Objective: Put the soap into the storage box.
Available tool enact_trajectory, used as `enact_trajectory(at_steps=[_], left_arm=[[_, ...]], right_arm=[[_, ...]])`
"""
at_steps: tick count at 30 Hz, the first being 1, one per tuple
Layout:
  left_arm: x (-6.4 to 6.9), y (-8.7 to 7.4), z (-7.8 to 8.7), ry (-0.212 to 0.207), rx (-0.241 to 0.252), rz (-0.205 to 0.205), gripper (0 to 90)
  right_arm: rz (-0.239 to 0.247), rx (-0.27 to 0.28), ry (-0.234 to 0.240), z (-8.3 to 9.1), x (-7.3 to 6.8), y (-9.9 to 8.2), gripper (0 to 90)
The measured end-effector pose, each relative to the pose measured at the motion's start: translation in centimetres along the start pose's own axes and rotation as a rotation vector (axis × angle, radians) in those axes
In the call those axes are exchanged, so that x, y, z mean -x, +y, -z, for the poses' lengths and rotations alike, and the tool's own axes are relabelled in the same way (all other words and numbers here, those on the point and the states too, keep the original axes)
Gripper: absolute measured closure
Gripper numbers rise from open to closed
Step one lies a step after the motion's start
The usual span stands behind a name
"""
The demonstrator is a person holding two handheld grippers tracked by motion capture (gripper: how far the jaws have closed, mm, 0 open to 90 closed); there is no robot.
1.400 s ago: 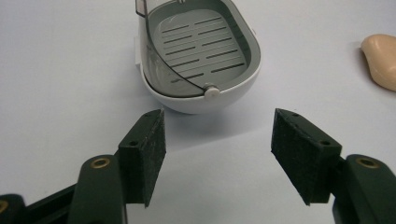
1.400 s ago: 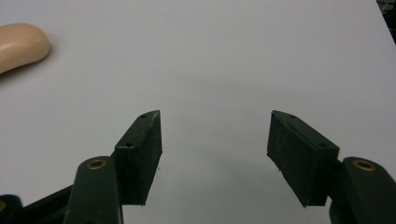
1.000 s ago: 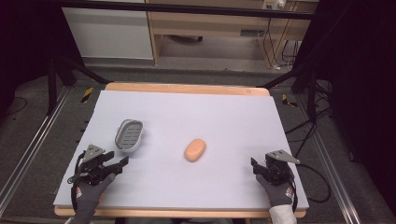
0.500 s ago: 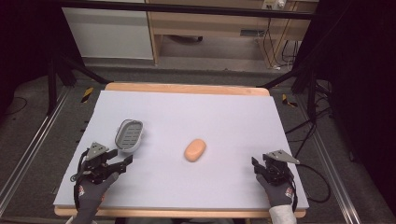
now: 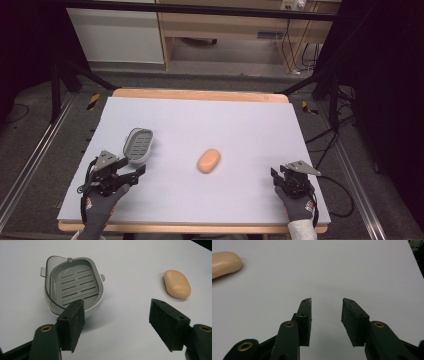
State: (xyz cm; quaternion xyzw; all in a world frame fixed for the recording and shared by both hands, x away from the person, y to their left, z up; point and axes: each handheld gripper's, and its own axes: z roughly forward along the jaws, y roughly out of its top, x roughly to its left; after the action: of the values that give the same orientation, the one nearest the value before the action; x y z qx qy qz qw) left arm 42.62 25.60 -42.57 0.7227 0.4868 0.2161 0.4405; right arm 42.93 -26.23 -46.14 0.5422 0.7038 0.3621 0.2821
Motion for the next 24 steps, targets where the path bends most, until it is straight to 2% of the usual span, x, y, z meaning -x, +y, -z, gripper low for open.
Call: enact_trajectory(at_steps=[8, 12, 16, 17, 24], left_arm=[[-0.1, 0.9, 0.4, 0.001, 0.018, -0.004, 26.5], [-0.1, 1.7, 0.5, -0.006, 0.029, -0.007, 26.0], [0.1, 2.1, 0.3, -0.013, 0.028, -0.006, 25.8], [0.1, 2.2, 0.2, -0.016, 0.027, -0.008, 25.6], [1.3, 3.1, -0.8, -0.042, 0.018, -0.022, 25.3]], right_arm=[[-0.002, 0.0, 0.019, 0.1, 0.0, 0.0, 69.9], [0.015, 0.003, 0.023, 0.3, -0.2, 0.0, 79.9], [0.021, 0.003, 0.025, 0.4, -0.3, 0.1, 83.8], [0.02, 0.0, 0.029, 0.4, -0.3, 0.1, 87.0], [0.014, 0.001, 0.03, 0.7, -0.3, 0.2, 90.0]])
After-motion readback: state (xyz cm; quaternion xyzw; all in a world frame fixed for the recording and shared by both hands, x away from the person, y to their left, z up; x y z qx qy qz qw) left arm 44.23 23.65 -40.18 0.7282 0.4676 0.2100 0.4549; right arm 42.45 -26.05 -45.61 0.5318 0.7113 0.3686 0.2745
